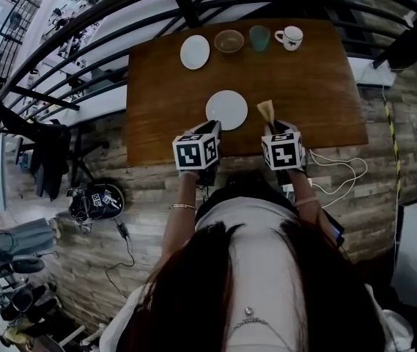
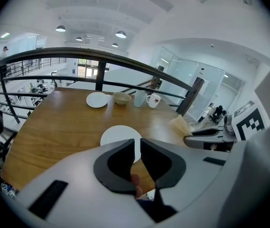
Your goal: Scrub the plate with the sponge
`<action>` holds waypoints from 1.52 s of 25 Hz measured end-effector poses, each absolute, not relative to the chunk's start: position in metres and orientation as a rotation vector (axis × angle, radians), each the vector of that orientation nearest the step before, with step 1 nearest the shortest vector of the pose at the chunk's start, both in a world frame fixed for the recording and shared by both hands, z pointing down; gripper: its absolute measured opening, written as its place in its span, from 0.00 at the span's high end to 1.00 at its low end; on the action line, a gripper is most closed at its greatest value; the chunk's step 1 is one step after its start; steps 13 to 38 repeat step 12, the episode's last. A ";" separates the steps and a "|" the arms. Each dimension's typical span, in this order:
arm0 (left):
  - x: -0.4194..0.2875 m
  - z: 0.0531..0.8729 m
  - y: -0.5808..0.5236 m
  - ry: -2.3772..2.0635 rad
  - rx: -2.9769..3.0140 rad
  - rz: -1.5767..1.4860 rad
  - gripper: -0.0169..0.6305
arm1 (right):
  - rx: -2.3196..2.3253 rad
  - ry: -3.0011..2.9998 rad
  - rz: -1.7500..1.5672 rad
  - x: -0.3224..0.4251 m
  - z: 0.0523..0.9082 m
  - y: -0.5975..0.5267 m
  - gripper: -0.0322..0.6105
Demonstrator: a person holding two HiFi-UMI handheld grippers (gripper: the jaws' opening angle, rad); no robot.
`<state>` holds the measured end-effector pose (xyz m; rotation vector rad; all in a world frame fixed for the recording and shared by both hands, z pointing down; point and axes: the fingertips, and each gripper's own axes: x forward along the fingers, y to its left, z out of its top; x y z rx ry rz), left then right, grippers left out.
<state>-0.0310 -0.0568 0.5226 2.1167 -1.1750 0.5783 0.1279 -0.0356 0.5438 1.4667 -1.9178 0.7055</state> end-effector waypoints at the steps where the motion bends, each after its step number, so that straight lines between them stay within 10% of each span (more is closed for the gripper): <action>1: -0.032 0.522 -0.056 -1.172 2.121 0.578 0.90 | 1.470 -1.916 0.705 0.127 0.543 -0.035 0.81; 38: -0.051 0.517 -0.055 -1.141 2.158 0.564 0.90 | 1.503 -1.890 0.704 0.106 0.541 -0.025 0.81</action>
